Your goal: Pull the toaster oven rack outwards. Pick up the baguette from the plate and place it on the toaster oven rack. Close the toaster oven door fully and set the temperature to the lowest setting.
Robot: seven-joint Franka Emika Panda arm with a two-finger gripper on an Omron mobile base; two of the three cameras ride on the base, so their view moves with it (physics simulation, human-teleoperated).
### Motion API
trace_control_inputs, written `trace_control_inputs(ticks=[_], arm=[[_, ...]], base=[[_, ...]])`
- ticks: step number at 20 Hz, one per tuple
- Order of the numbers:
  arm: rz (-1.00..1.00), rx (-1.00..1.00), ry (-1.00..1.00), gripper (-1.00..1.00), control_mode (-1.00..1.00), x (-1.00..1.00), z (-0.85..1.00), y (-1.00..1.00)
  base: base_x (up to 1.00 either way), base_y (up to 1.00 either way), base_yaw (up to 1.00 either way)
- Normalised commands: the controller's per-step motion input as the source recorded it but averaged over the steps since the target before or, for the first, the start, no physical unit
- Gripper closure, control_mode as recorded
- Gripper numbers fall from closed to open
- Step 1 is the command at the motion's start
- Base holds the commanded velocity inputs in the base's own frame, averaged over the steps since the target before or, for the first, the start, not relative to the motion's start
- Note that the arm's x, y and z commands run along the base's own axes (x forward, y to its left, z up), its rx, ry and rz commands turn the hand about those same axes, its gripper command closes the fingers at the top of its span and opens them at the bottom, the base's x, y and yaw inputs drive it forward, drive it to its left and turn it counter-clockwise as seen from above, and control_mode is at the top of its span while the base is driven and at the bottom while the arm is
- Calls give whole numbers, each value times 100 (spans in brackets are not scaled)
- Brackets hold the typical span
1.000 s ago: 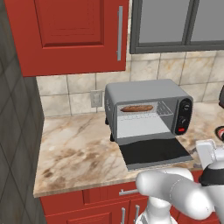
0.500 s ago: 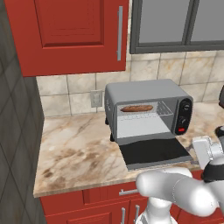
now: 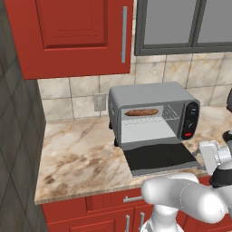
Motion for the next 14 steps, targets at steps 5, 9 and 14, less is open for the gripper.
trace_control_inputs(ticks=[5,9,14], arm=[[1,-2,0,-100,-100,-3,0,15],[0,-9,-2,-100,-100,0,0,41],[0,-9,-2,-100,-100,0,1,50]], base=[[0,0,0],[0,0,0],[0,0,0]])
